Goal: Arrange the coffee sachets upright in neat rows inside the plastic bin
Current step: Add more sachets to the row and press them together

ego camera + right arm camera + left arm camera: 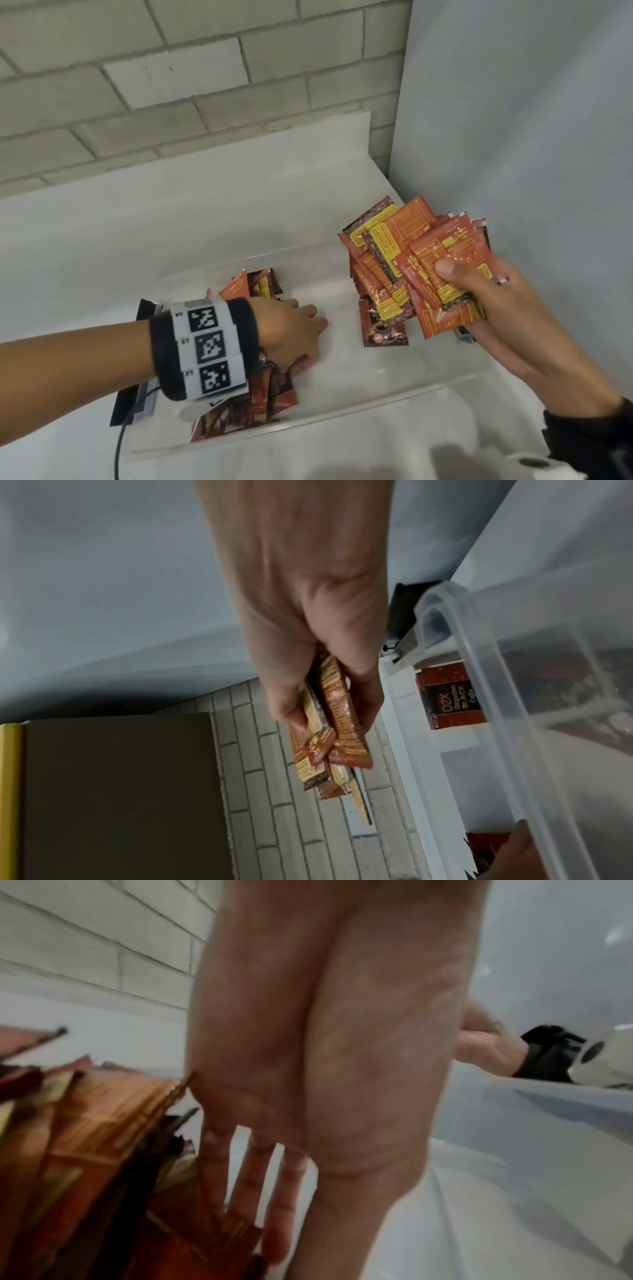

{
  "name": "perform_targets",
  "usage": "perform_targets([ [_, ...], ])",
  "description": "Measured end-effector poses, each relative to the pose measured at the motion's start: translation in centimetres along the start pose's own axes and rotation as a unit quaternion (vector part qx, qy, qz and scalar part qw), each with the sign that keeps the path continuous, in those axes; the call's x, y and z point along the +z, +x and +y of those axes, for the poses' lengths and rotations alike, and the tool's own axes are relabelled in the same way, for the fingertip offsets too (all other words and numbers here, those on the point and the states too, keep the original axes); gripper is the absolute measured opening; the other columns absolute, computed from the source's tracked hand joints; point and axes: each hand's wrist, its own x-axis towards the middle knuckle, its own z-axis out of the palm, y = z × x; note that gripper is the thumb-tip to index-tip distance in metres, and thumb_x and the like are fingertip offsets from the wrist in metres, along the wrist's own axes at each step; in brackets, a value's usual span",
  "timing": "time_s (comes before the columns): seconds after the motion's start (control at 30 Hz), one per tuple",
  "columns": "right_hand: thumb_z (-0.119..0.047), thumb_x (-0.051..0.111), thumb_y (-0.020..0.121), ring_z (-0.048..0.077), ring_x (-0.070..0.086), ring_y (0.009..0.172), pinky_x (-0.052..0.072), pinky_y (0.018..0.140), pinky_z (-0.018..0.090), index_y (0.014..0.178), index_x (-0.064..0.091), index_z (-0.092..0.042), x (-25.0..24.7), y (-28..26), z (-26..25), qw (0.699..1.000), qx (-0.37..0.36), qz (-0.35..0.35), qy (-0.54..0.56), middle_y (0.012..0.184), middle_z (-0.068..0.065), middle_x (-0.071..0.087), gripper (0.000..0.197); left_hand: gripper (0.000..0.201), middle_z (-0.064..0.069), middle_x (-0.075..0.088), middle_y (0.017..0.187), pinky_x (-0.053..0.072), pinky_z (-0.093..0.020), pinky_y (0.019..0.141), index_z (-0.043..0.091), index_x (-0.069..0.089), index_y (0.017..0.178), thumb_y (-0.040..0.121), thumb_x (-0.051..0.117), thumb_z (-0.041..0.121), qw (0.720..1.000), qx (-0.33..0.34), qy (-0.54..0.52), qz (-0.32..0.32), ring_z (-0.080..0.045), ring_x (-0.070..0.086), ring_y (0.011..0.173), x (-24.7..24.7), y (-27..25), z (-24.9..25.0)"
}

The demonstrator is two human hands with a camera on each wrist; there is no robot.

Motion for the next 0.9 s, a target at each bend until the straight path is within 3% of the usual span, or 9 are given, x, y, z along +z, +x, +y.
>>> perform_targets([
  [0.1, -0.027, 0.074, 0.065, 0.018, 0.074, 0.077, 0.055, 0.054, 0.022, 0.110, 0.064, -0.011, 0.5, 0.2, -0.3, 1.000, 0.004, -0.002, 0.020, 0.094, 0.007, 0.076, 0.049, 0.030, -0.003, 0.039, 0.129, 0.038, -0.036, 0.099, 0.019, 0.058, 0.125, 0.098, 0.047, 0.014, 0.998, 0.010, -0.064, 0.015, -0.025, 0.037, 0.121, -0.5, -0.7, -0.6],
  [0.2, -0.035, 0.084, 0.051, 0.022, 0.073, 0.088, 0.057, 0.063, 0.025, 0.112, 0.064, -0.012, 1.0, 0.3, -0.4, 1.000, -0.015, 0.004, 0.015, 0.103, 0.008, 0.074, 0.068, 0.025, -0.002, 0.052, 0.117, 0.045, -0.037, 0.093, 0.019, 0.062, 0.117, 0.099, 0.046, 0.025, 0.965, 0.011, -0.191, 0.180, -0.020, 0.051, 0.108, -1.8, -2.4, -2.1],
  [0.3, -0.026, 0.070, 0.063, 0.016, 0.073, 0.085, 0.057, 0.063, 0.025, 0.107, 0.064, -0.015, 1.1, 0.6, -0.9, 0.997, -0.038, 0.036, 0.051, 0.097, 0.002, 0.075, 0.045, 0.021, 0.002, 0.060, 0.099, 0.047, -0.033, 0.083, 0.019, 0.065, 0.102, 0.097, 0.052, 0.035, 0.926, 0.011, -0.254, 0.277, -0.016, 0.057, 0.091, -2.6, -3.2, -2.9],
  [0.4, -0.021, 0.062, 0.076, 0.014, 0.072, 0.088, 0.058, 0.066, 0.024, 0.107, 0.062, -0.018, 1.0, 0.7, -1.6, 0.993, -0.062, 0.051, 0.080, 0.099, 0.000, 0.075, 0.032, 0.023, 0.007, 0.059, 0.090, 0.045, -0.027, 0.078, 0.021, 0.068, 0.103, 0.098, 0.050, 0.034, 0.933, 0.020, -0.266, 0.240, -0.012, 0.057, 0.087, -2.5, -2.2, -1.6],
  [0.47, -0.023, 0.061, 0.077, 0.014, 0.072, 0.092, 0.058, 0.069, 0.025, 0.110, 0.061, -0.019, 0.9, 0.5, -1.9, 0.992, -0.074, 0.064, 0.084, 0.101, -0.001, 0.074, 0.033, 0.036, 0.004, 0.057, 0.082, 0.042, -0.026, 0.068, 0.009, 0.067, 0.104, 0.099, 0.048, 0.039, 0.935, -0.022, -0.276, 0.220, -0.014, 0.056, 0.080, -2.3, -0.5, -0.5],
  [0.63, -0.025, 0.062, 0.076, 0.014, 0.070, 0.098, 0.058, 0.075, 0.027, 0.112, 0.061, -0.020, 0.8, 0.4, -1.8, 0.985, -0.092, 0.087, 0.115, 0.108, 0.001, 0.073, 0.037, 0.056, -0.015, 0.066, 0.097, 0.037, -0.021, 0.057, -0.003, 0.062, 0.105, 0.091, 0.056, 0.051, 0.893, -0.091, -0.361, 0.252, -0.024, 0.062, 0.083, -2.1, 2.5, 0.3],
  [0.7, -0.024, 0.061, 0.076, 0.012, 0.071, 0.095, 0.057, 0.070, 0.024, 0.111, 0.061, -0.020, 0.9, 0.4, -1.4, 0.984, -0.090, 0.092, 0.120, 0.105, 0.000, 0.073, 0.035, 0.047, -0.008, 0.063, 0.084, 0.036, -0.021, 0.055, 0.003, 0.062, 0.089, 0.089, 0.061, 0.050, 0.872, -0.088, -0.392, 0.279, -0.019, 0.057, 0.073, -2.1, 2.9, 0.5],
  [0.8, -0.026, 0.062, 0.075, 0.012, 0.071, 0.093, 0.057, 0.068, 0.023, 0.113, 0.061, -0.018, 1.1, 0.4, -0.9, 0.985, -0.079, 0.099, 0.119, 0.103, 0.000, 0.074, 0.039, 0.046, 0.007, 0.044, 0.058, 0.029, -0.019, 0.047, 0.021, 0.040, 0.057, 0.085, 0.067, 0.046, 0.854, -0.101, -0.412, 0.302, -0.007, 0.041, 0.051, -2.3, 3.3, 1.0],
  [0.9, -0.026, 0.062, 0.076, 0.012, 0.071, 0.093, 0.057, 0.068, 0.024, 0.117, 0.060, -0.017, 1.1, 0.5, -0.7, 0.985, -0.075, 0.101, 0.117, 0.104, 0.000, 0.073, 0.042, 0.047, 0.009, 0.046, 0.064, 0.033, -0.021, 0.050, 0.021, 0.039, 0.063, 0.079, 0.072, 0.051, 0.871, -0.102, -0.379, 0.296, -0.010, 0.048, 0.057, -2.0, 4.1, 1.5],
])
